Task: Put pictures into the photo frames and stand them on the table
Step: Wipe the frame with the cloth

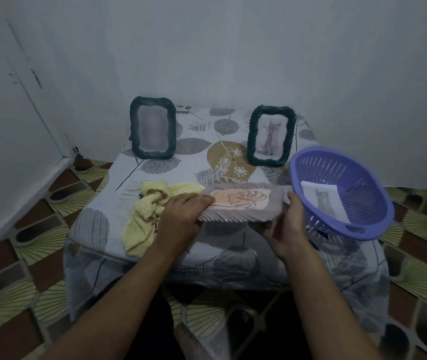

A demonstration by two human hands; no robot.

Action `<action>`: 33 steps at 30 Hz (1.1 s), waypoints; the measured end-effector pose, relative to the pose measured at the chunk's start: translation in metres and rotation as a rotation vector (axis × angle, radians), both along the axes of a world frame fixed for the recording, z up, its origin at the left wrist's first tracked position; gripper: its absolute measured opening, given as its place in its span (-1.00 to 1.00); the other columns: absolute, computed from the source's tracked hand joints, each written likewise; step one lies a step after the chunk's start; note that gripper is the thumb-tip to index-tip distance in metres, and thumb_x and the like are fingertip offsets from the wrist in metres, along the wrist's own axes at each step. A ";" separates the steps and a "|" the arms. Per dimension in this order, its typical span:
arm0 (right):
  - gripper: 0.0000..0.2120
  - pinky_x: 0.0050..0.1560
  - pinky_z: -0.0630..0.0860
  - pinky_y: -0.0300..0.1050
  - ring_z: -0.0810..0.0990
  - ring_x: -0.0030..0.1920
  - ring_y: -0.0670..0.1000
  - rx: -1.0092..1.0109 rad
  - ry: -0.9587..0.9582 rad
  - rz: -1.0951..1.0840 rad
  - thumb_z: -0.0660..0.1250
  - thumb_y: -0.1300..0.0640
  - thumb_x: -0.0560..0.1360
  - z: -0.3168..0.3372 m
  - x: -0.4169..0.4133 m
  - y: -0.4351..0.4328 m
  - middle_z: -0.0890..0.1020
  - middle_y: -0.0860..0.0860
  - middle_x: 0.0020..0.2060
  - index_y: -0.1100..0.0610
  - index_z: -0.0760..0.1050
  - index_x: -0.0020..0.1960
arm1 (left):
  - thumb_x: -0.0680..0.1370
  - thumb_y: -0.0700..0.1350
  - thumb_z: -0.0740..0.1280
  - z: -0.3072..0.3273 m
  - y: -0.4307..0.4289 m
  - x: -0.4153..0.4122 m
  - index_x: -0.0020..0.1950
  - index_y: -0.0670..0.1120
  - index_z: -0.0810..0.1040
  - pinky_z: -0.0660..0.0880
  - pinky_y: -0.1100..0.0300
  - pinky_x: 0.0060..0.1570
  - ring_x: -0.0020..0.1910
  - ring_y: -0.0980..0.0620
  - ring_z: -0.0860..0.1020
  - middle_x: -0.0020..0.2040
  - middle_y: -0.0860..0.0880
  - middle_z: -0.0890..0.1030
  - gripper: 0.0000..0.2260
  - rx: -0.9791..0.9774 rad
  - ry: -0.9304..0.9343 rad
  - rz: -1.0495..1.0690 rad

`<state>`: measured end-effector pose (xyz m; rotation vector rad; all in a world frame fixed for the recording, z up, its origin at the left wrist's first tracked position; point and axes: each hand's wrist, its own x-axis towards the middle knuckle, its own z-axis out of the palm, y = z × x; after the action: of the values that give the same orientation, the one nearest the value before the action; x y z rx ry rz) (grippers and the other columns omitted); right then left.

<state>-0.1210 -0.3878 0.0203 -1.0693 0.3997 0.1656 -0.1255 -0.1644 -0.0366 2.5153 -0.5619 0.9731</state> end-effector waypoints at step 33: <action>-0.85 -0.20 0.67 -0.10 0.72 -0.14 0.04 -0.153 -0.241 0.092 0.21 0.18 0.66 -0.028 0.004 0.039 0.69 0.17 -0.04 0.20 0.51 0.15 | 0.44 -0.09 0.54 0.013 -0.035 -0.022 0.31 -0.07 0.43 0.57 0.20 0.00 0.03 0.16 0.62 0.21 -0.03 0.59 -0.50 -1.038 0.726 0.022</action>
<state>-0.1167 -0.3486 -0.0075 -1.2436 0.1474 0.0866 -0.1474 -0.1990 -0.0234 1.6986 0.1844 0.1692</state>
